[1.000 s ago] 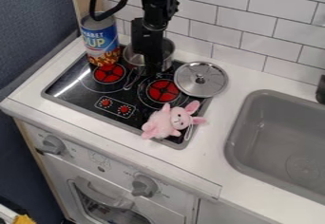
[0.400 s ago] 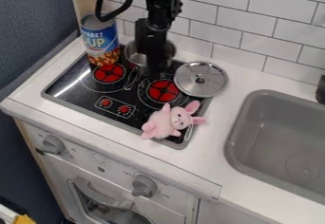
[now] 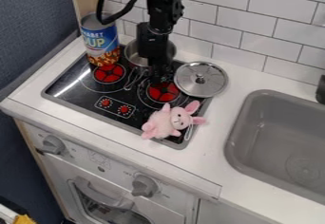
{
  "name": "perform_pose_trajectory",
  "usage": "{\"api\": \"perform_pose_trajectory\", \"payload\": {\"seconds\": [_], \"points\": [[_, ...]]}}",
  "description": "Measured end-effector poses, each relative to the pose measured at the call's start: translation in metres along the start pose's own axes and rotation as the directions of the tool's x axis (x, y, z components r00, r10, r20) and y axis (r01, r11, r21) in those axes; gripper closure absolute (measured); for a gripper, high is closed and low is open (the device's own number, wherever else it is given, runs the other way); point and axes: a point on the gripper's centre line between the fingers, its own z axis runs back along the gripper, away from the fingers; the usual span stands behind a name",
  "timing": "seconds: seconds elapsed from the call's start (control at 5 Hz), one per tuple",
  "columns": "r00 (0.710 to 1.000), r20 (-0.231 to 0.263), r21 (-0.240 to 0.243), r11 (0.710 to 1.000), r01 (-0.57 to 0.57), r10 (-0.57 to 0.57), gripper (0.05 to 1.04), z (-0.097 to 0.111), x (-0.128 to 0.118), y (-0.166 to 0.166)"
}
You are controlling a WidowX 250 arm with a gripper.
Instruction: Moved the pot to the middle back of the burner
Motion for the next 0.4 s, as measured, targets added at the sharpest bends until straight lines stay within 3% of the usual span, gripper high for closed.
{"api": "perform_pose_trajectory", "payload": {"seconds": [0.4], "points": [[0.996, -0.076, -0.031, 0.998, -0.045, 0.043, 0.083, 0.043, -0.001, -0.009]]}}
